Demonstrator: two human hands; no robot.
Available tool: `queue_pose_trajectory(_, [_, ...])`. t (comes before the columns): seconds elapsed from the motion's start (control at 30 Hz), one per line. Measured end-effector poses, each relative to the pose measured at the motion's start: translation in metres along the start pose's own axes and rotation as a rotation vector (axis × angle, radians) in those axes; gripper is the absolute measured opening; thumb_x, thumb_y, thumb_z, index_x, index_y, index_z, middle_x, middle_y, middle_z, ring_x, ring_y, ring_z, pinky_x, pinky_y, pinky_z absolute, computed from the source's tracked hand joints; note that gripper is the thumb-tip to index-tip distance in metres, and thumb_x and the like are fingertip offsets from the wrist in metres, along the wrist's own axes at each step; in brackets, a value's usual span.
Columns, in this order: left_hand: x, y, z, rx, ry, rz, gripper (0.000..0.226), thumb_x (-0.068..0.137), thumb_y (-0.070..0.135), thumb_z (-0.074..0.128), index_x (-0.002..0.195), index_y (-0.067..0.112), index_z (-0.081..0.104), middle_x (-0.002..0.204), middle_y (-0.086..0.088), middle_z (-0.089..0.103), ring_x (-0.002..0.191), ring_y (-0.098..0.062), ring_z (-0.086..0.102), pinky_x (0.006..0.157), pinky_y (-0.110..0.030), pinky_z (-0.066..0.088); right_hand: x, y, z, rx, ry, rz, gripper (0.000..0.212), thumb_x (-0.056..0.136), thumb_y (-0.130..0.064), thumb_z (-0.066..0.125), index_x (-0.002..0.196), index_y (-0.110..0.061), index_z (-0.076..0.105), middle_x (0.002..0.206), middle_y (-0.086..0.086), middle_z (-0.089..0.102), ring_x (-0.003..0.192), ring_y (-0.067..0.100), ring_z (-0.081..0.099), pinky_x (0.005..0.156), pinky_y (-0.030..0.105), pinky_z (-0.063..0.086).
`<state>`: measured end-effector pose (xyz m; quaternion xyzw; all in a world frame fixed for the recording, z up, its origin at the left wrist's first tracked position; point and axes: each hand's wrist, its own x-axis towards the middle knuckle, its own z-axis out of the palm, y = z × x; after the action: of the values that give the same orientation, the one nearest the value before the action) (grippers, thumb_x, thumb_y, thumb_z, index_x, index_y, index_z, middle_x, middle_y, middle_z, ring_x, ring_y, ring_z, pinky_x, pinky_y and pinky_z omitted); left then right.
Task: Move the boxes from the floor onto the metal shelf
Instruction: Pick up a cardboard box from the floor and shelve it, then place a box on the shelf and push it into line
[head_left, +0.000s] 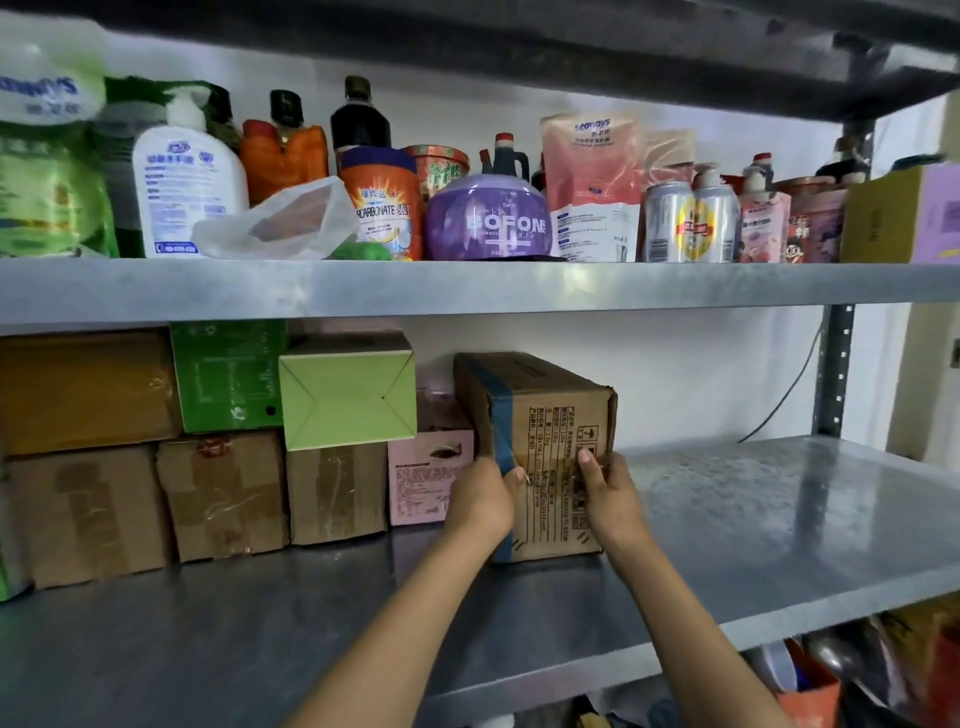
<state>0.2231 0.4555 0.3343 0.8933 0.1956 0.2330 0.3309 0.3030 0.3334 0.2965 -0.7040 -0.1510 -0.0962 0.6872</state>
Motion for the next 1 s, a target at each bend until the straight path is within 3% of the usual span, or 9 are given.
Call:
queue_pose_trajectory(0.1, [0.007, 0.001, 0.006, 0.033, 0.008, 0.022, 0.035, 0.098, 0.039, 0.047, 0.105, 0.006, 0.057, 0.103, -0.012, 0.063, 0.094, -0.026, 0.06, 0.07, -0.032, 0.043, 0.009, 0.003, 0.002, -0.034, 0.03, -0.029, 0.041, 0.101, -0.042, 0.041, 0.129, -0.012, 0.045, 0.114, 0.002, 0.058, 0.104, 0.02, 0.056, 0.086, 0.033, 0.046])
queue_pose_trajectory(0.2, [0.007, 0.002, 0.009, 0.069, 0.02, 0.032, 0.033, 0.099, 0.038, 0.045, 0.099, 0.007, 0.057, 0.097, -0.011, 0.061, 0.085, -0.023, 0.057, 0.066, -0.032, 0.039, 0.014, 0.012, 0.002, -0.071, 0.021, -0.05, 0.043, 0.1, -0.047, 0.038, 0.128, -0.015, 0.043, 0.117, 0.001, 0.058, 0.108, 0.022, 0.056, 0.092, 0.04, 0.047])
queue_pose_trajectory(0.47, [0.001, -0.007, 0.017, 0.045, 0.038, 0.014, 0.047, 0.099, 0.045, 0.041, 0.105, 0.001, 0.058, 0.104, -0.018, 0.063, 0.098, -0.034, 0.059, 0.073, -0.035, 0.043, 0.002, 0.001, -0.005, -0.03, 0.005, -0.006, 0.039, 0.101, -0.038, 0.045, 0.13, -0.012, 0.045, 0.116, 0.001, 0.057, 0.109, 0.019, 0.055, 0.088, 0.032, 0.046])
queue_pose_trajectory(0.6, [-0.023, -0.005, 0.02, 0.063, 0.013, -0.112, 0.047, 0.103, 0.036, 0.033, 0.107, -0.002, 0.061, 0.108, -0.018, 0.062, 0.102, -0.035, 0.058, 0.076, -0.033, 0.043, -0.023, 0.01, -0.008, -0.184, 0.011, -0.032, 0.044, 0.098, -0.038, 0.049, 0.136, -0.016, 0.042, 0.128, 0.003, 0.054, 0.121, 0.023, 0.052, 0.102, 0.041, 0.045])
queue_pose_trajectory(0.67, [-0.039, -0.004, 0.022, 0.078, -0.028, -0.122, 0.045, 0.104, 0.032, 0.031, 0.111, -0.002, 0.06, 0.11, -0.018, 0.061, 0.101, -0.032, 0.058, 0.077, -0.032, 0.043, -0.038, 0.018, -0.017, -0.321, -0.028, -0.045, 0.059, 0.097, -0.045, 0.044, 0.145, -0.012, 0.033, 0.147, 0.009, 0.042, 0.137, 0.028, 0.038, 0.113, 0.047, 0.034])
queue_pose_trajectory(0.73, [-0.056, 0.0, 0.023, 0.056, -0.09, -0.12, 0.041, 0.104, 0.029, 0.032, 0.114, -0.002, 0.058, 0.113, -0.017, 0.06, 0.098, -0.028, 0.056, 0.075, -0.028, 0.039, -0.053, 0.021, -0.033, -0.486, -0.068, -0.053, 0.064, 0.102, -0.042, 0.037, 0.154, -0.008, 0.019, 0.16, 0.01, 0.021, 0.149, 0.027, 0.015, 0.122, 0.039, 0.013])
queue_pose_trajectory(0.87, [-0.092, 0.009, 0.037, 0.108, -0.147, 0.182, 0.039, 0.104, 0.028, 0.027, 0.103, 0.005, 0.058, 0.102, -0.015, 0.061, 0.098, -0.033, 0.058, 0.072, -0.03, 0.037, -0.091, 0.018, -0.075, -0.806, -0.092, -0.224, 0.058, 0.106, -0.037, 0.026, 0.155, -0.009, 0.011, 0.164, 0.008, 0.005, 0.151, 0.018, -0.001, 0.12, 0.03, -0.002])
queue_pose_trajectory(0.93, [-0.108, 0.014, 0.049, 0.124, -0.157, 0.341, 0.033, 0.104, 0.025, 0.029, 0.113, 0.008, 0.056, 0.116, -0.015, 0.06, 0.108, -0.031, 0.056, 0.079, -0.03, 0.039, -0.11, 0.019, -0.102, -0.934, -0.095, -0.277, 0.057, 0.106, -0.035, 0.023, 0.155, -0.01, 0.011, 0.164, 0.007, 0.003, 0.151, 0.018, -0.002, 0.122, 0.032, -0.003])
queue_pose_trajectory(1.0, [-0.125, 0.017, 0.067, 0.187, -0.174, 0.485, 0.035, 0.103, 0.02, 0.031, 0.134, 0.013, 0.046, 0.14, -0.011, 0.049, 0.128, -0.025, 0.046, 0.099, -0.032, 0.04, -0.131, 0.025, -0.131, -1.052, -0.089, -0.276, 0.055, 0.106, -0.032, 0.023, 0.155, -0.01, 0.011, 0.164, 0.007, 0.003, 0.151, 0.017, -0.002, 0.122, 0.033, -0.003])
